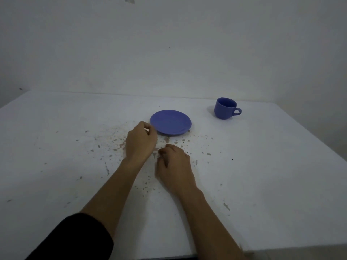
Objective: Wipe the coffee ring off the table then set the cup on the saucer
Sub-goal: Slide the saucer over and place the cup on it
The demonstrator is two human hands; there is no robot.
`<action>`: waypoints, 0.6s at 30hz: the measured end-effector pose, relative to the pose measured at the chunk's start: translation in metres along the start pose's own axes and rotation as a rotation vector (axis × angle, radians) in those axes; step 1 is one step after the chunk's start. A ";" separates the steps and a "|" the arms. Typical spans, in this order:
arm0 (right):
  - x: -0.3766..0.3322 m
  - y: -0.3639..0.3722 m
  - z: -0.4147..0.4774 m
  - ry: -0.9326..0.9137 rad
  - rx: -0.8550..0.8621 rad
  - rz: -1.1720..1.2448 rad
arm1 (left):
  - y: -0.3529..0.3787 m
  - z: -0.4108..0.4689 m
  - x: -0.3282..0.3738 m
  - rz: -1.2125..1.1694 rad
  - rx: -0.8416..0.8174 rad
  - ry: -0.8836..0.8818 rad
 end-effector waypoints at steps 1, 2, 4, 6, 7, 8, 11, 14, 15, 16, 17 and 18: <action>0.001 -0.003 0.001 0.028 0.034 0.060 | 0.002 -0.013 0.001 -0.015 0.012 0.058; 0.003 -0.007 0.002 0.051 0.066 0.099 | 0.006 -0.028 0.004 -0.043 0.000 0.109; 0.015 -0.020 0.006 0.086 0.130 0.109 | 0.015 -0.055 0.012 -0.080 -0.058 0.195; 0.035 -0.037 0.015 0.160 0.178 0.096 | 0.025 -0.075 0.017 -0.028 -0.114 0.252; 0.048 -0.047 0.020 0.209 0.200 0.094 | 0.029 -0.080 0.017 0.056 -0.136 0.272; 0.061 -0.057 0.027 0.258 0.221 0.094 | 0.031 -0.083 0.016 0.159 -0.156 0.292; 0.099 -0.083 0.051 0.409 0.268 0.096 | 0.036 -0.085 0.012 0.336 -0.185 0.385; 0.128 -0.098 0.078 0.495 0.320 0.071 | 0.037 -0.086 0.010 0.355 -0.177 0.406; 0.135 -0.101 0.087 0.513 0.337 0.064 | 0.037 -0.086 0.010 0.356 -0.172 0.405; 0.142 -0.104 0.095 0.522 0.363 0.070 | 0.038 -0.085 0.009 0.367 -0.168 0.405; 0.148 -0.107 0.103 0.528 0.405 0.093 | 0.039 -0.084 0.009 0.384 -0.165 0.407; 0.153 -0.110 0.111 0.541 0.464 0.137 | 0.040 -0.083 0.008 0.399 -0.160 0.408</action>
Point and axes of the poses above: each hand's wrist, its own z-axis towards the middle knuckle, its own y-axis out of the palm, x = y × z, the point moved 1 cm from there along z, towards the middle knuckle, and after that the axes turned 2 degrees about -y, right-handed, at the moved point
